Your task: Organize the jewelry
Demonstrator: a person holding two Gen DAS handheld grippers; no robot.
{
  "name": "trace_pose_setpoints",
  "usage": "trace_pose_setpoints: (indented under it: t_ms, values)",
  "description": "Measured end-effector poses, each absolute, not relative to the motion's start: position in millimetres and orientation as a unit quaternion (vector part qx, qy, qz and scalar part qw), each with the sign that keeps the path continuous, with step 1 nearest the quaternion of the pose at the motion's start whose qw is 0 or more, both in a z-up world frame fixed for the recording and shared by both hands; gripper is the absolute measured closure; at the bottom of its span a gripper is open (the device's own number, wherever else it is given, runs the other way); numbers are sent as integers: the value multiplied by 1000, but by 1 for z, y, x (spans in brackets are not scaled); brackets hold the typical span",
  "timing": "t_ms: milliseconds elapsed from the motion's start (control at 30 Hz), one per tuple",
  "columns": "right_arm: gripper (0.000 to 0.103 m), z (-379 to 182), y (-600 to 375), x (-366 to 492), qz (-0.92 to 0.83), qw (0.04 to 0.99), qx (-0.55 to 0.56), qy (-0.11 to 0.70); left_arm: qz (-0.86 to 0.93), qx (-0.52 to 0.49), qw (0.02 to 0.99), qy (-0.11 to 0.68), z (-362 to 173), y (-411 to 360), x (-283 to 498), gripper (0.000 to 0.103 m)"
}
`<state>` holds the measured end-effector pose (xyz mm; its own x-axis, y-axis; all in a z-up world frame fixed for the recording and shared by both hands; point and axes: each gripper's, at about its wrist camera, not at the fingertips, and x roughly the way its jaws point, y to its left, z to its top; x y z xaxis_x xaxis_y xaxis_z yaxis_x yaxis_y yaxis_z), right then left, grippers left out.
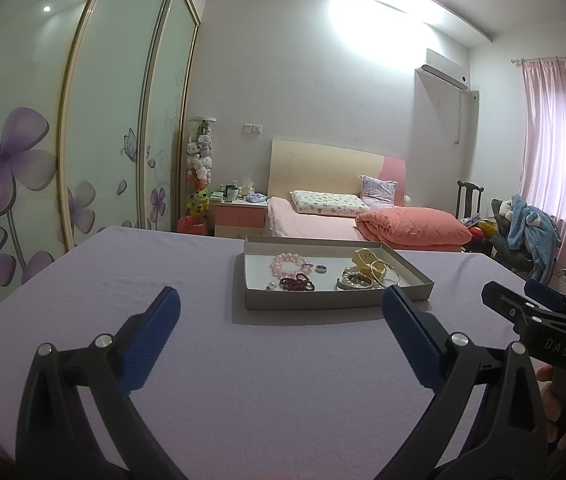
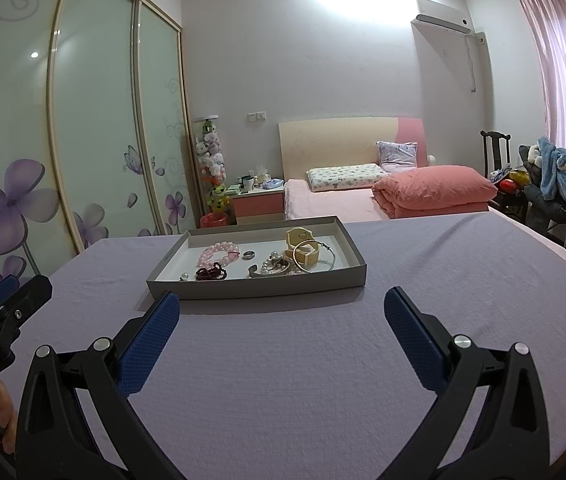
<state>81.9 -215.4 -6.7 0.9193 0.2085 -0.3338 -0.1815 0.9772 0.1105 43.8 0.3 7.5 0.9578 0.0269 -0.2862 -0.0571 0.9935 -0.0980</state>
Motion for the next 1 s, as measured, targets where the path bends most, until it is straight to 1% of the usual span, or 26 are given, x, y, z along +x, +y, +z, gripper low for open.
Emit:
trace_pose_setpoints:
  t_ms: [1000]
  values:
    - [2, -11, -201, 82, 102, 978, 39, 179, 17, -51, 987, 152, 4, -5, 45, 4]
